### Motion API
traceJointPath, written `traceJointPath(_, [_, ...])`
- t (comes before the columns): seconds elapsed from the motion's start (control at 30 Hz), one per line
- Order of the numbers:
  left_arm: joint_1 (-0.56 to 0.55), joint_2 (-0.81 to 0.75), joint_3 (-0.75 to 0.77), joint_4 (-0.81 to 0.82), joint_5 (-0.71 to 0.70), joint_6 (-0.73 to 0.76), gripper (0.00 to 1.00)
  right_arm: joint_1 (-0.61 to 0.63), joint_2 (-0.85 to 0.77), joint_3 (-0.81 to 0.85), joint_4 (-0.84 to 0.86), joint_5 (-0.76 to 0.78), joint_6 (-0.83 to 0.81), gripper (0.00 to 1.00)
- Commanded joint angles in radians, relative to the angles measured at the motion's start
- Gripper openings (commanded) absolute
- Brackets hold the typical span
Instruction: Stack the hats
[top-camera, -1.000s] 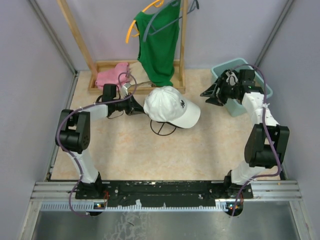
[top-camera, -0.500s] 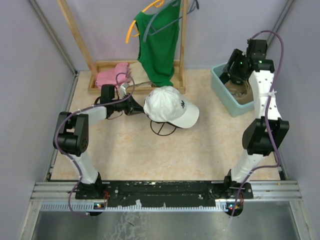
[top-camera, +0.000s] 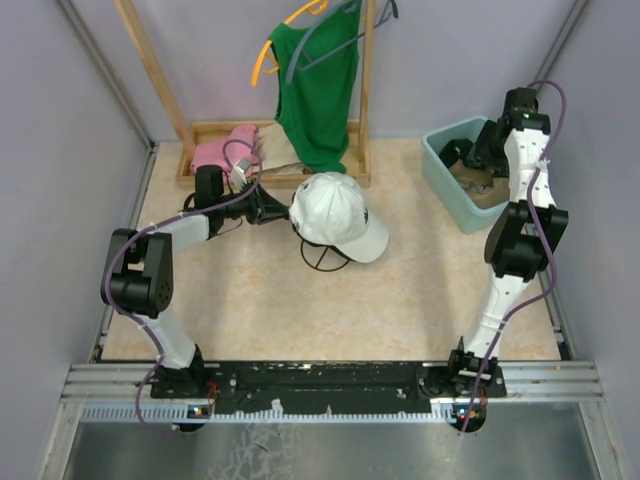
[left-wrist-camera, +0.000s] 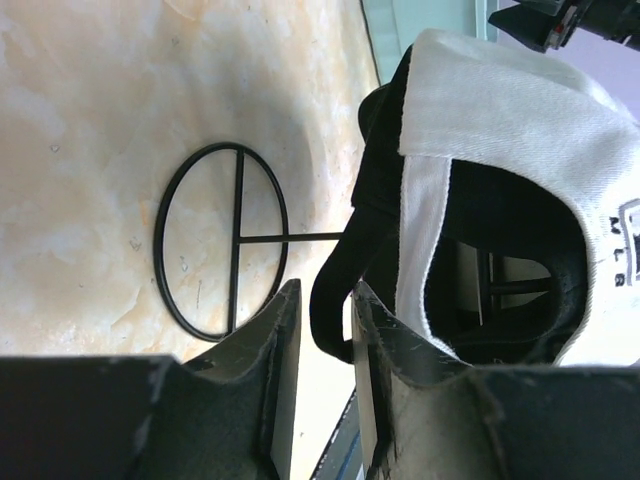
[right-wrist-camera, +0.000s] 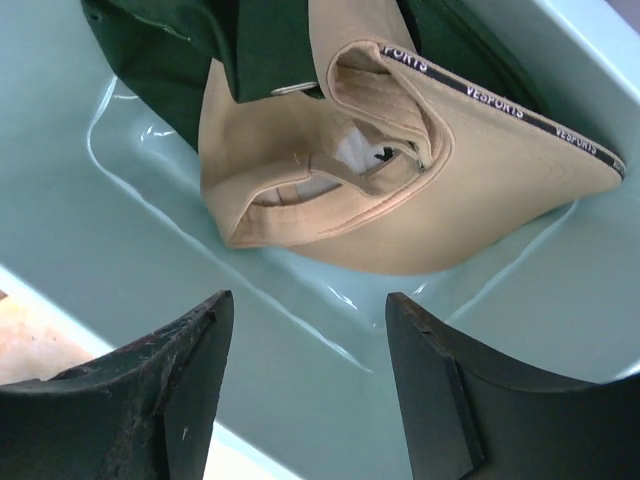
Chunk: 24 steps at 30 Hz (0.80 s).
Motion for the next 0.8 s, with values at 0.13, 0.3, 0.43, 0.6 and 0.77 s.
traceJointPath(0.13, [0.01,-0.027,-0.006,0.065,-0.01,-0.047,0.41,0.0,0.034,0.006,0.197,-0.028,0.099,0.62])
traceJointPath(0.3, [0.013,-0.044,-0.008,0.074,-0.029,-0.061,0.47,0.0,0.085,-0.016,0.305,-0.117,0.247,0.62])
traceJointPath(0.43, [0.019,-0.054,-0.008,0.069,-0.041,-0.064,0.49,0.002,0.074,-0.13,0.441,-0.125,0.409,0.62])
traceJointPath(0.6, [0.034,-0.071,-0.01,0.058,-0.058,-0.066,0.52,0.001,0.059,-0.25,0.586,-0.136,0.602,0.62])
traceJointPath(0.77, [0.043,-0.09,-0.006,0.024,-0.071,-0.047,0.52,-0.002,0.008,-0.409,0.808,-0.113,0.755,0.62])
